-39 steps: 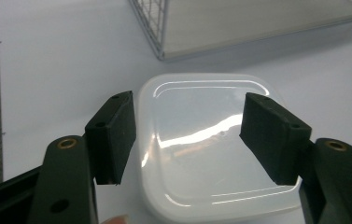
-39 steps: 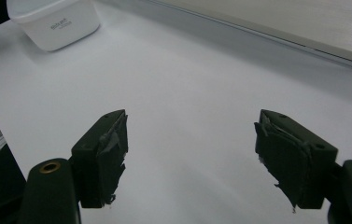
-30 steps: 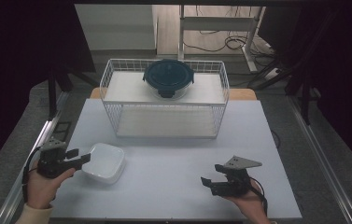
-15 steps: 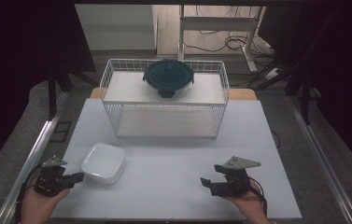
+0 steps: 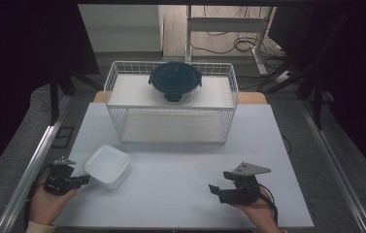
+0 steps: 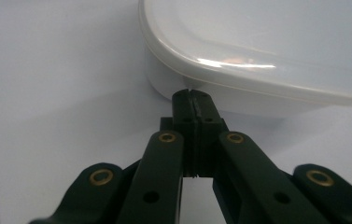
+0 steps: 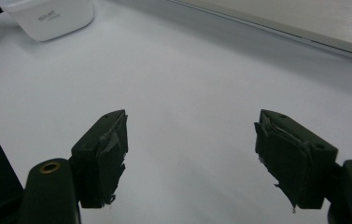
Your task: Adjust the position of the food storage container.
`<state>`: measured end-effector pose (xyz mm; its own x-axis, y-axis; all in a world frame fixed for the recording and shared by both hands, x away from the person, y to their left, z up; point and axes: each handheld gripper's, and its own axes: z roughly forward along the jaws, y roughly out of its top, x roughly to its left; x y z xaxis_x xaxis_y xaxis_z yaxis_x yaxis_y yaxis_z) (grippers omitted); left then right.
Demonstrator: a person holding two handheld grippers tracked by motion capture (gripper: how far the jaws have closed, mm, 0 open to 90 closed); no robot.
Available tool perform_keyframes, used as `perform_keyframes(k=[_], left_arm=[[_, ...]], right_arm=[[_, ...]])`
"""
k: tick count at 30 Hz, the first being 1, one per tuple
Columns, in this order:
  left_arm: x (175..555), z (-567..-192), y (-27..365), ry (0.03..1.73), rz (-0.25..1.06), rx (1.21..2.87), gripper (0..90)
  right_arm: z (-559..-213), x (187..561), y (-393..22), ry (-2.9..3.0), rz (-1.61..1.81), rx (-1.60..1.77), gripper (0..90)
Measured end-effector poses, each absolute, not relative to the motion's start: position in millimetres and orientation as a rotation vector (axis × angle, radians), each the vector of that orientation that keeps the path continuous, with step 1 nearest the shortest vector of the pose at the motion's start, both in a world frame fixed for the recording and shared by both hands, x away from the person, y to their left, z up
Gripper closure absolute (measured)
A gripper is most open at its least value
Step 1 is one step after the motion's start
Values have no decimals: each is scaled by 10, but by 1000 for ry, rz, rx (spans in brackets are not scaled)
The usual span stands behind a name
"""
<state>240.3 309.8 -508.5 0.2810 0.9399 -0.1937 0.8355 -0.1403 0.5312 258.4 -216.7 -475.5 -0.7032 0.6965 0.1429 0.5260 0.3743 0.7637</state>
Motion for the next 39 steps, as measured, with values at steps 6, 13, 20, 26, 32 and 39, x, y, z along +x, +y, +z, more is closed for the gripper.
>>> perform_keyframes(k=[6, 13, 20, 26, 32, 39], left_arm=[[2545, -5120, 3145, 1594, 235, 1985, 900], [2771, -5154, 3192, 1602, 212, 1970, 900], [2864, -5199, 3218, 1604, 198, 1957, 900], [2966, -5198, 3173, 1576, 181, 1954, 900], [3104, -5176, 2978, 1533, 170, 1984, 900], [3240, -5146, 2746, 1477, 141, 2005, 900]], right_arm=[[-4754, 2580, -2162, 2433, 1235, 1095, 251], [-4752, 2579, -2164, 2432, 1233, 1095, 251], [-4767, 2590, -2173, 2437, 1226, 1098, 251], [-4760, 2584, -2165, 2435, 1229, 1097, 251], [-4765, 2587, -2167, 2437, 1228, 1097, 251], [-4757, 2581, -2165, 2434, 1227, 1095, 251]])
